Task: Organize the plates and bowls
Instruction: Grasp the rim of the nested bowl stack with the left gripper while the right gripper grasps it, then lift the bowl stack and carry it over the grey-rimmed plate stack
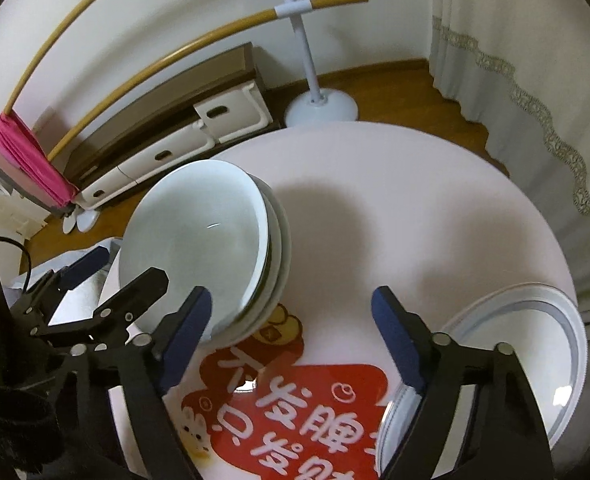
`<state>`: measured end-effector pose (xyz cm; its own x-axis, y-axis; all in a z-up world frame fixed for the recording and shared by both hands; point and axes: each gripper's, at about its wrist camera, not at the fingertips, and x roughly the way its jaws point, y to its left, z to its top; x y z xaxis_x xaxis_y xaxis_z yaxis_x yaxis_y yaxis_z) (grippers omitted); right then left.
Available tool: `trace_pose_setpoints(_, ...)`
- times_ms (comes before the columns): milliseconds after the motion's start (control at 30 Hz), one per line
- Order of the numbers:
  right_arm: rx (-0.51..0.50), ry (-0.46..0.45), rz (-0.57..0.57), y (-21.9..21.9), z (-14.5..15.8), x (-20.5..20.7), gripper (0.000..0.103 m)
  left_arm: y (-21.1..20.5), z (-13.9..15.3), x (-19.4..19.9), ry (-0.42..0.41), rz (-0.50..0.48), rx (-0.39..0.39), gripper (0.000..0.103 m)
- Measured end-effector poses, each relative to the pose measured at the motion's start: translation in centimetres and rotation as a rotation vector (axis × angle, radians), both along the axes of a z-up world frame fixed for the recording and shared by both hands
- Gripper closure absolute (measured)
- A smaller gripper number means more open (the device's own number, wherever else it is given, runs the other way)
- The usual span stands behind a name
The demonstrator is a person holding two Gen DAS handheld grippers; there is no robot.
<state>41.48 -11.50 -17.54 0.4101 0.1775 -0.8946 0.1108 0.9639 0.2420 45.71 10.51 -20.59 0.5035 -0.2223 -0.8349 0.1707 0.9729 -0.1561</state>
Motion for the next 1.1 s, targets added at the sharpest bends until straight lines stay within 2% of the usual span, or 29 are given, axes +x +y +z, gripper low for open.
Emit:
trace_pose_setpoints(33, 0.003, 0.009, -0.001, 0.0, -0.3, 0.3, 0.029, -0.1, -0.2, 0.6, 0.007, -0.001, -0.004, 0.017)
trace_pose_setpoints(100, 0.011, 0.023, -0.001, -0.1, -0.7, 0.7, 0.035, -0.3, -0.5, 1.5, 0.019, -0.003, -0.006, 0.029)
trace_pose_setpoints(167, 0.028, 0.039, -0.001, 0.0, -1.2, 1.3, 0.039, -0.3, -0.9, 2.5, 0.037, -0.002, -0.016, 0.036)
trace_pose_setpoints(267, 0.047, 0.050, 0.024, 0.4, -1.3, 2.1, 0.054, -0.3, -1.2, 3.7, 0.059, -0.011, -0.049, 0.046)
trace_pose_setpoints(333, 0.071, 0.055, 0.047, 0.8, -1.3, 2.4, 0.070, -0.2, -1.3, 4.5, 0.062, -0.014, -0.050, 0.052)
trace_pose_setpoints(400, 0.056, 0.058, 0.054, 1.1, -1.2, 2.5, 0.070, -0.2, -1.4, 4.7, 0.063, -0.017, -0.054, 0.062)
trace_pose_setpoints(500, 0.064, 0.060, 0.062, 1.0, -1.4, 2.6, 0.070, -0.3, -1.6, 5.2, 0.074, -0.034, -0.068, 0.068)
trace_pose_setpoints(867, 0.083, 0.065, 0.070, 0.9, -1.5, 3.2, 0.071, -0.2, -2.1, 5.6, 0.084, -0.008, -0.069, 0.071)
trace_pose_setpoints(1100, 0.084, 0.052, 0.086, 0.8, -1.6, 3.1, 0.071, -1.0, -2.1, 3.8, 0.073, 0.014, -0.061, 0.074)
